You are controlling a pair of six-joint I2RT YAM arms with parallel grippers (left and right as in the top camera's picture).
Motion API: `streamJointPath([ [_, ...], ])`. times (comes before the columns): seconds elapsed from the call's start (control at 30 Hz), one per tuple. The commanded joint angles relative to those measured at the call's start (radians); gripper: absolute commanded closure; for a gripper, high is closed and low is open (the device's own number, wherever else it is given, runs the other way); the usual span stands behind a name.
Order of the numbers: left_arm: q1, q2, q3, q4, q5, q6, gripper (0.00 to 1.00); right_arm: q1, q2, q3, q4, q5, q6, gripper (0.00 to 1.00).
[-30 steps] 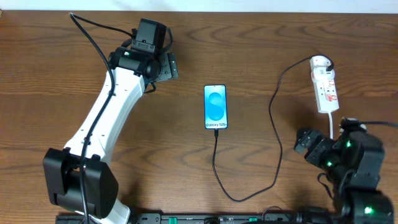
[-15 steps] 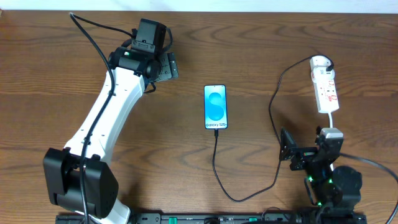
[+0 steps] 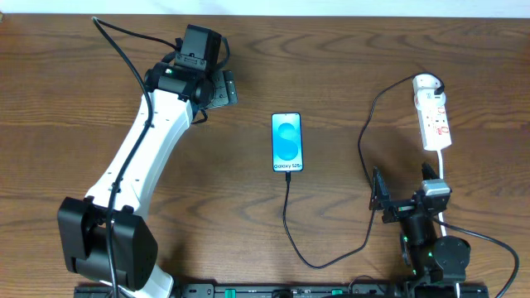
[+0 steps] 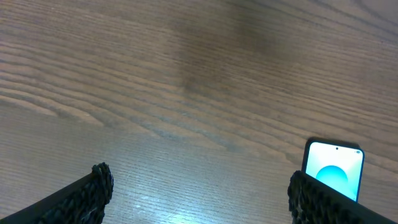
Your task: Plug charger to phone and switch on socket
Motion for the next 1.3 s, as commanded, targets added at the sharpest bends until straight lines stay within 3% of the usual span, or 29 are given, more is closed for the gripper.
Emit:
streamJointPath([
  [0.0,0.001,0.006,0.001,0.000,-0.017,-0.005,0.08,0.015,-0.013,-0.032,0.031,0.026,-0.020,0.01],
  [1.27,0.001,0.006,0.001,0.000,-0.018,-0.005,0.08,0.015,-0.013,-0.030,-0.028,0.081,-0.083,0.01],
])
